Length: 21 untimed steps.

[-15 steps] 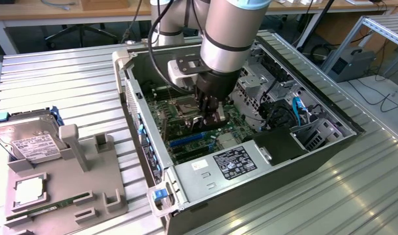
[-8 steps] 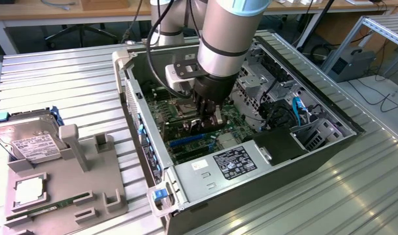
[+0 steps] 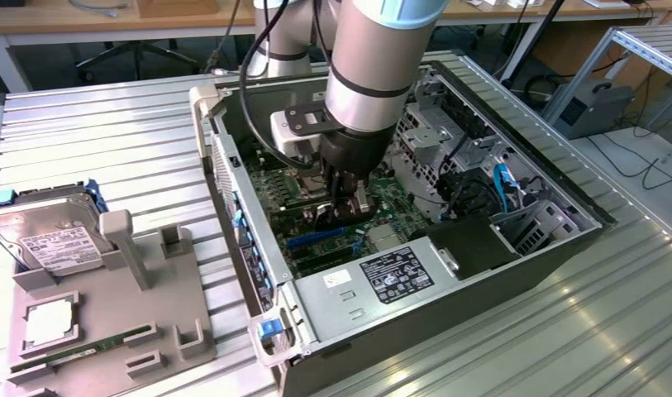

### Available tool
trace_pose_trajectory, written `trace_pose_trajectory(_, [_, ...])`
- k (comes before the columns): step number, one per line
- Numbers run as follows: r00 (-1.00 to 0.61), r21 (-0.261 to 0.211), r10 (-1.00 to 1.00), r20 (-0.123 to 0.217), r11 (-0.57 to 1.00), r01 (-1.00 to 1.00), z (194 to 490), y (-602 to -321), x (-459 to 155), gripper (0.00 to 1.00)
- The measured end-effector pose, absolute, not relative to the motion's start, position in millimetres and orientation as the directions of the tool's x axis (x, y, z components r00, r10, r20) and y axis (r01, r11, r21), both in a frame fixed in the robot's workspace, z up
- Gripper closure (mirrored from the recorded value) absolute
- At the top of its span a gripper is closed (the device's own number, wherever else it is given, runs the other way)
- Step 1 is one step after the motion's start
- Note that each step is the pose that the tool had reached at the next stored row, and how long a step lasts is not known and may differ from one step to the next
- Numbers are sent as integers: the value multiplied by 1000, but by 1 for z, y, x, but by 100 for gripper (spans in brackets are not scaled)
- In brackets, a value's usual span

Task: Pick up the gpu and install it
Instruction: 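Insert the gpu into the slot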

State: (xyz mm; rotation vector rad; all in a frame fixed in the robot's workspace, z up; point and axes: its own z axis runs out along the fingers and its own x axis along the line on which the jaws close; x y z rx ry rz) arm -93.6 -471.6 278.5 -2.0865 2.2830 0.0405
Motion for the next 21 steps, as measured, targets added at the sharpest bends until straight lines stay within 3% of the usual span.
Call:
trace_pose_trajectory(16, [-95,-13,-994,-53,95,-995,270,-472,-97,73])
trace_pose_trajectory(21, [-95,6,-995,-37,95,-995,270,-472,-92,73])
